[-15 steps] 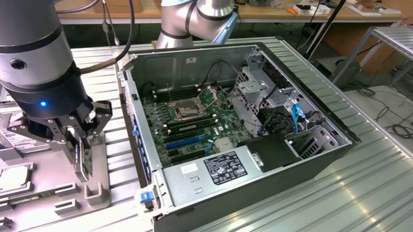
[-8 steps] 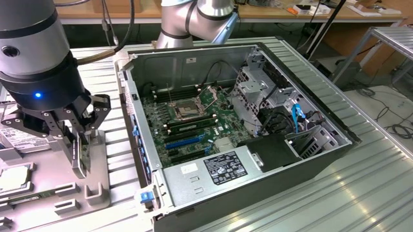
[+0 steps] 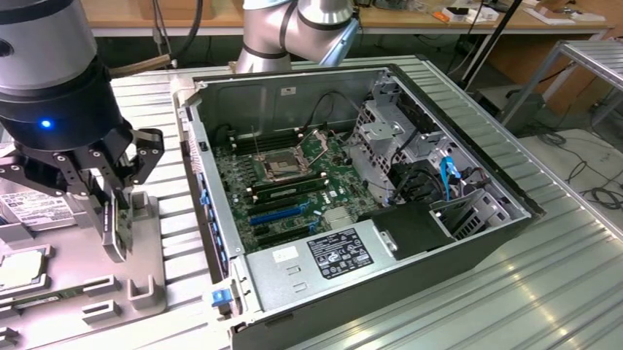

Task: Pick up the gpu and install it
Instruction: 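Pick up the gpu and move the gpu toward the slot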

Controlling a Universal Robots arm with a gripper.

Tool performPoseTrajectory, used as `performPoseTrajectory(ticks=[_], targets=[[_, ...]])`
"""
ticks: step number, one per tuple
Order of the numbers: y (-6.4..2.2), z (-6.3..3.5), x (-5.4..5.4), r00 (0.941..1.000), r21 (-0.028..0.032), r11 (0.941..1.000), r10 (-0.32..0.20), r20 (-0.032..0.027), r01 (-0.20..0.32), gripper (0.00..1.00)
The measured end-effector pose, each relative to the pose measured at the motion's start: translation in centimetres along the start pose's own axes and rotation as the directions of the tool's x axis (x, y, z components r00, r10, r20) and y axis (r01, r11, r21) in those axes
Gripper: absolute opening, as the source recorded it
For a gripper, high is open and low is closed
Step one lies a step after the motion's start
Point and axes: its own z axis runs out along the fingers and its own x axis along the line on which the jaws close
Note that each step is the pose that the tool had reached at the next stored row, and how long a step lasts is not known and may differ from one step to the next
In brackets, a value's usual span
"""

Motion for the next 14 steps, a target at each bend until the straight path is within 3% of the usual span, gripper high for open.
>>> performPoseTrajectory(ticks=[14], targets=[[0.15, -2.95, 0.0, 1.0000, 0.0001, 1.0000, 0.000, -0.0024, 0.000, 0.27]])
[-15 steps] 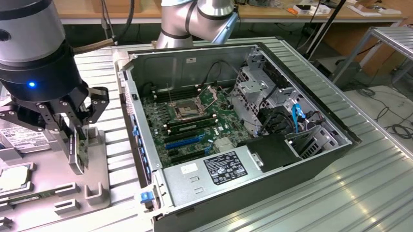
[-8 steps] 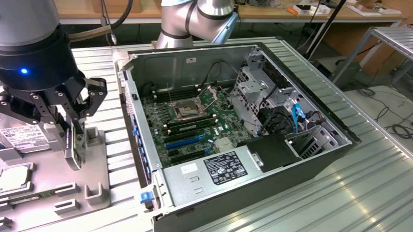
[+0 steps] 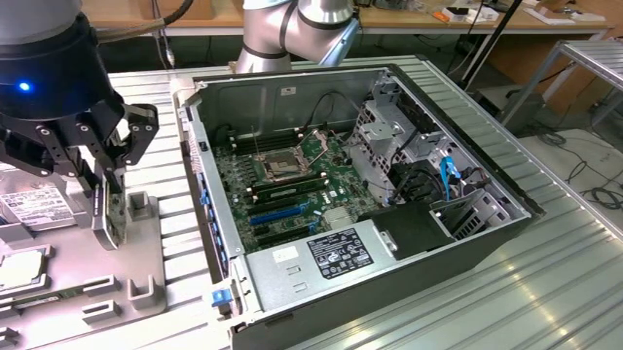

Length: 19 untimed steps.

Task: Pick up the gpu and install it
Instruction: 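Pick up the gpu and move the gpu toward the slot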

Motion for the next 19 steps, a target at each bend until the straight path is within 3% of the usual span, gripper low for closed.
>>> performPoseTrajectory(ticks=[19], targets=[[0.21, -4.27, 0.0, 1.0000, 0.0002, 1.0000, 0.001, -0.0028, -0.001, 0.27]])
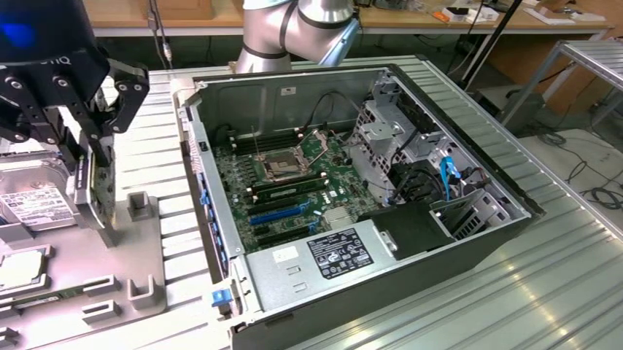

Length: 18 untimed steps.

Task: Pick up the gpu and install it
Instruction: 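Pick up the gpu and move the gpu toward the slot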

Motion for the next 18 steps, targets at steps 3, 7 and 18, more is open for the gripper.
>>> performPoseTrajectory(ticks=[3, 7, 18], targets=[[0.04, -0.73, 0.0, 1.0000, 0.0000, 1.0000, 0.000, -0.0002, 0.000, 0.27], [0.06, -1.26, 0.0, 1.0000, 0.0000, 1.0000, 0.000, -0.0002, 0.000, 0.27], [0.18, -1.25, -2.3, 1.0000, 0.0000, 1.0000, 0.000, -0.0003, 0.000, 0.27]])
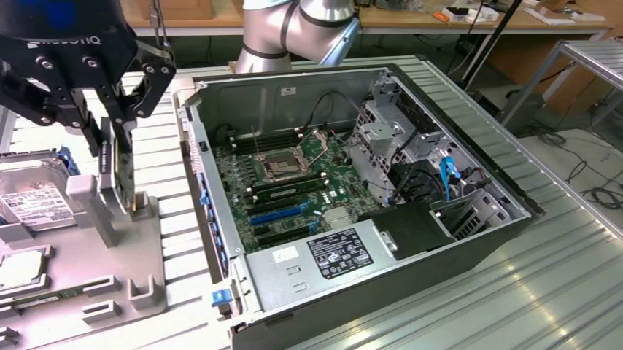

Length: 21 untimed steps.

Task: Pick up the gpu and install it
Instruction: 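Pick up the gpu and move the gpu toward the slot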

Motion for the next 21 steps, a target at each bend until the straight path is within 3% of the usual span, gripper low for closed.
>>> performPoseTrajectory(ticks=[14, 21], targets=[[0.18, 0.04, -3.7, 1.0000, 0.0001, 1.0000, 0.000, -0.0018, 0.000, 0.27], [0.31, 0.06, -6.1, 1.0000, 0.0001, 1.0000, 0.000, -0.0023, 0.000, 0.27]])
